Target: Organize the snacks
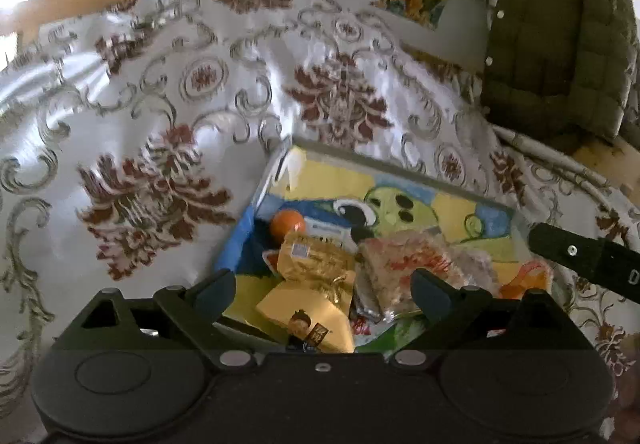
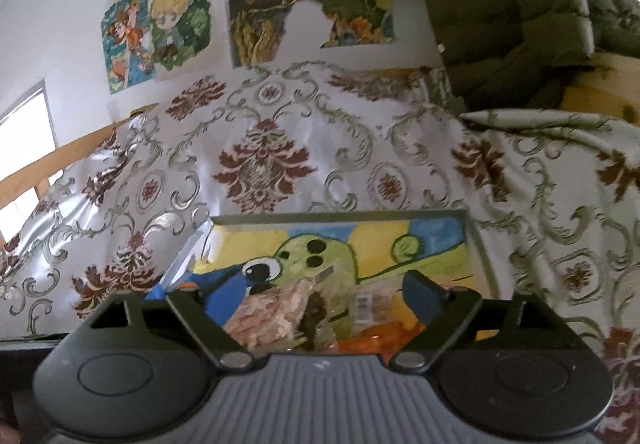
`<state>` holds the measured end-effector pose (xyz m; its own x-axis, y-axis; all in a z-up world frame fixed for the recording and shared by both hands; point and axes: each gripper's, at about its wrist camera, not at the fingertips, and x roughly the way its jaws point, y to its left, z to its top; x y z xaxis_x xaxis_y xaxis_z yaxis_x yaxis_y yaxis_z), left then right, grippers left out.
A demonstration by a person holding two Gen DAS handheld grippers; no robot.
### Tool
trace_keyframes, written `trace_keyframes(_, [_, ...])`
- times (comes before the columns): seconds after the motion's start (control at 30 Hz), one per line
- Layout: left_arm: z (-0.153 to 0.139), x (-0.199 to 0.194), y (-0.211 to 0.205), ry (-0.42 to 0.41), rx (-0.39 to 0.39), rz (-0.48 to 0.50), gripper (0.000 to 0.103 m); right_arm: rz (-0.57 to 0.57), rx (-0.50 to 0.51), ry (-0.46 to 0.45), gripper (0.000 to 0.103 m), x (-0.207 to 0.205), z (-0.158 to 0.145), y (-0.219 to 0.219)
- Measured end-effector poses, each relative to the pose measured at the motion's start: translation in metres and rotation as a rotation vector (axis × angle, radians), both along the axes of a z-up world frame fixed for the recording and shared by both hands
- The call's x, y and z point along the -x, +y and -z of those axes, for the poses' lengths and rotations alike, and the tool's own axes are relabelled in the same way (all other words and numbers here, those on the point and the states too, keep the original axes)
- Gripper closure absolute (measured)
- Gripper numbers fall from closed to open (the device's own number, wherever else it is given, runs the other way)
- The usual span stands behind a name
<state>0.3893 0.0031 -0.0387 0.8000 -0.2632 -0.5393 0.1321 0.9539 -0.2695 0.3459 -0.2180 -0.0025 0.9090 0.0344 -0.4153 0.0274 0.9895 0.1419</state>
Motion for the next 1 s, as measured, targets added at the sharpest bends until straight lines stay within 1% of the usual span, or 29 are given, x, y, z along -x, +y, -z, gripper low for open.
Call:
trace_keyframes(0.07, [-0.008, 0.009, 0.000, -0.027, -0.001, -0.013, 0.001, 0.017, 0.004, -0.018, 0.005, 0.009, -0.005, -0.004])
trace_keyframes(0.23, [-0.032, 0.039, 0.003, -0.105, -0.027, -0.042, 0.001, 0.051, 0.021, -0.040, 0.000, 0.034, -0.016, -0.012])
trace_keyframes(0.33, [-0.044, 0.060, 0.004, -0.149, -0.047, -0.060, 0.001, 0.070, 0.012, -0.056, 0.000, 0.054, -0.022, -0.016])
trace_keyframes(0.5, [-0.057, 0.094, 0.003, -0.189, -0.083, -0.074, 0.001, 0.077, -0.003, -0.067, 0.000, 0.087, -0.029, -0.021])
trace_keyframes(0.63, [-0.059, 0.128, 0.004, -0.211, -0.090, -0.102, 0.001, 0.067, 0.023, -0.065, 0.000, 0.119, -0.030, -0.021])
trace_keyframes(0.73, [-0.055, 0.150, 0.003, -0.207, -0.090, -0.077, 0.001, 0.056, 0.044, -0.056, 0.000, 0.141, -0.028, -0.020])
trace_keyframes(0.8, [-0.053, 0.163, 0.001, -0.202, -0.106, -0.064, 0.001, 0.055, 0.052, -0.050, 0.000, 0.154, -0.026, -0.019])
trace_keyframes(1.0, [-0.050, 0.206, 0.002, -0.210, -0.152, -0.065, 0.001, 0.042, 0.044, -0.050, 0.000, 0.189, -0.026, -0.018])
